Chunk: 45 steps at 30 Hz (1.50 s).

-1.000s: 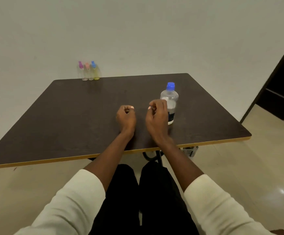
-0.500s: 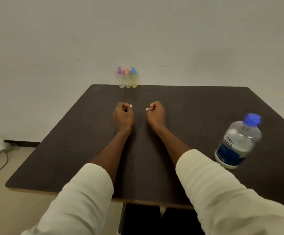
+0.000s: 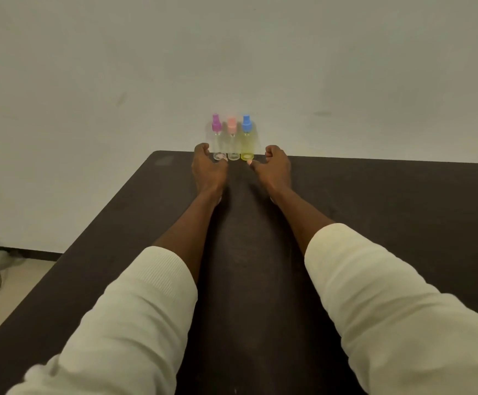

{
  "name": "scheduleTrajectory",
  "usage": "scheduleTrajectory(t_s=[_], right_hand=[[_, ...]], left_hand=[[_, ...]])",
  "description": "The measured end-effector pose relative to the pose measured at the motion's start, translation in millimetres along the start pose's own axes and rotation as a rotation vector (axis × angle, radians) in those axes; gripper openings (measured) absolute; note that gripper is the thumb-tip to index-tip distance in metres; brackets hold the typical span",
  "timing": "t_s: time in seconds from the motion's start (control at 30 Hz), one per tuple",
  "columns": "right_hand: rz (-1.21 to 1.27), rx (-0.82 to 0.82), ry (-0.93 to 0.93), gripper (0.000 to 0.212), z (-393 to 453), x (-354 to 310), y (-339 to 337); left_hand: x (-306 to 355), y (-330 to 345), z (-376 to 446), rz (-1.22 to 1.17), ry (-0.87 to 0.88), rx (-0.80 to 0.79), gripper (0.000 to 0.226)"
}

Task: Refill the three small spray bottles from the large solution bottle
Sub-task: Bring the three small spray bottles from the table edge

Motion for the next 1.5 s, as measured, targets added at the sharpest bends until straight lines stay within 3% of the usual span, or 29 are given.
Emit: scheduleTrajectory(t_s=[0.13, 0.2, 0.3, 0.5, 0.67, 0.83, 1.1, 1.2, 1.37, 1.5], right_hand=[[0.029, -0.033, -0.016, 0.056, 17.5, -4.2, 18.2], [0.043, -0.036, -0.024, 0.051, 23.4, -6.7, 23.2], [0.013, -0.024, -0.051, 0.047, 34.4, -7.8, 31.0], [-0.050, 0.007, -0.059, 0.046, 45.2, -4.9, 39.8], [-0.035, 0.020, -0.055, 0.038, 47.8, -2.0, 40.9], [-0.007, 0.012, -0.050, 0.019, 44.8, -1.9, 38.6], [0.020, -0.017, -0.047, 0.018, 41.0, -2.7, 35.8], [-0.018, -0.029, -0.065, 0.036, 40.6, -3.2, 37.4], [0.014, -0.029, -0.060, 0.018, 36.2, -4.5, 33.4], [0.046, -0.044, -0.034, 0.028, 21.4, -8.0, 24.7]], left_hand=[[14.2, 14.6, 12.4, 0.057, 0.174, 0.016, 0.042], [16.6, 28.3, 14.4, 0.110, 0.221, -0.062, 0.048], [12.8, 38.9, 19.7, 0.116, 0.208, -0.145, 0.056], [11.8, 52.9, 25.9, 0.109, 0.228, -0.220, 0.030], [7.5, 52.2, 30.5, 0.119, 0.171, -0.191, 0.054], [7.8, 49.1, 30.5, 0.168, 0.187, -0.165, 0.046], [10.0, 45.4, 26.2, 0.125, 0.221, -0.151, 0.027], [7.7, 44.9, 26.0, 0.142, 0.199, -0.137, 0.036], [11.0, 37.8, 19.6, 0.178, 0.193, -0.115, 0.035], [16.0, 30.9, 5.1, 0.186, 0.154, -0.161, 0.030]])
Point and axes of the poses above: each hand's wrist, its own z-axis towards the middle knuckle, its own y-axis out of the palm, x = y × z, the point moved 8 cm from there along z, towards the middle knuckle, and after that the axes turned 5 degrees about x, right-handed, at the moved point
